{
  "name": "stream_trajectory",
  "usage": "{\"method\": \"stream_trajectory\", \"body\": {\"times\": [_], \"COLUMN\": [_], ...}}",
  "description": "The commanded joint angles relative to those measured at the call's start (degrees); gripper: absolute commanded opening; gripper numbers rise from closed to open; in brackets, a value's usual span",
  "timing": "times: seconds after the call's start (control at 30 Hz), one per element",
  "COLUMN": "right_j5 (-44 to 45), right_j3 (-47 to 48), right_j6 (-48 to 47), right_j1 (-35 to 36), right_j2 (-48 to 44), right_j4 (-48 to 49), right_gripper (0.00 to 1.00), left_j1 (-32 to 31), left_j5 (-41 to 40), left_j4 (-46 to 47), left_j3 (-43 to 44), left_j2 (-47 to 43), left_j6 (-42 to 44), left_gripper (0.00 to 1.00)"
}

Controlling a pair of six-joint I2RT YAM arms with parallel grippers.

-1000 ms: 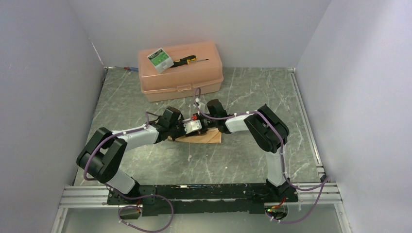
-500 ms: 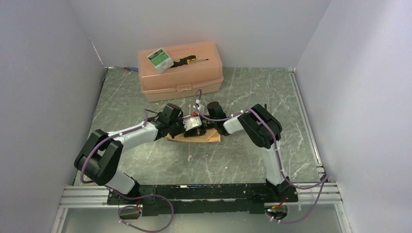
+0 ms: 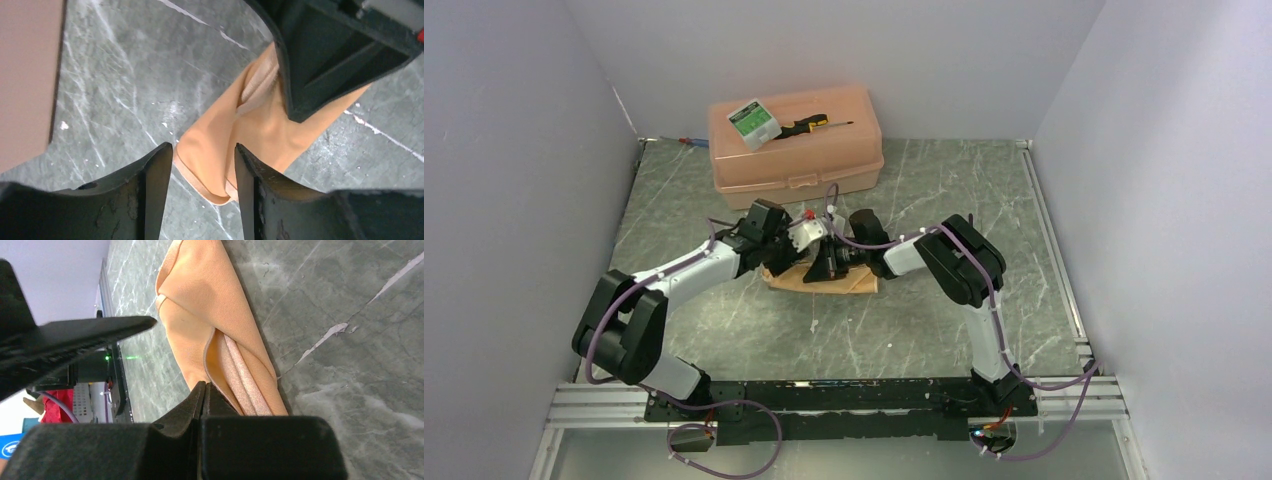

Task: Fold the napkin into a case and place the utensils inside
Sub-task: Fold the 2/3-rectangle-folded napkin at the center of the board.

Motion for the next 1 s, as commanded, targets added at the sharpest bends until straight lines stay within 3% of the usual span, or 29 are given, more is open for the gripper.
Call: {"method": "stream_trajectory", "body": {"times": [0.0, 0.37, 0.67, 0.77, 0.87, 0.97], "right_j5": [2.14, 1.66, 1.08, 1.12, 1.45, 2.11], "right_j3": [1.52, 3.16, 5.86, 7.08, 8.16, 8.44], "right_j6": [-0.19, 4.06, 5.87, 6.96, 7.36, 7.12], "right_j1": [0.49, 1.70, 2.05, 2.10, 2.10, 2.17], "right_j2": [-1.30, -0.99, -0.66, 0.56, 2.53, 5.27], "right_j4": [-4.47, -3.19, -3.06, -2.27, -2.81, -3.46], "right_gripper": [0.00, 0.00, 0.00, 0.00, 0.00, 0.00], "left_j1": [-0.07, 0.10, 0.10, 0.10, 0.10, 0.10], "left_j5": [1.87, -2.80, -2.02, -1.19, -1.10, -1.18], "left_j4": [2.42, 9.87, 13.97, 14.58, 14.04, 13.12], "left_j3": [-2.55, -7.10, -9.26, -9.81, -9.57, -9.10], "left_j2": [0.81, 1.71, 2.11, 2.00, 1.53, 1.16], "left_j6": [2.70, 7.83, 9.04, 9.07, 8.84, 8.78], "left_gripper": [0.56, 0.50, 0.46, 0.35, 0.07, 0.03]}}
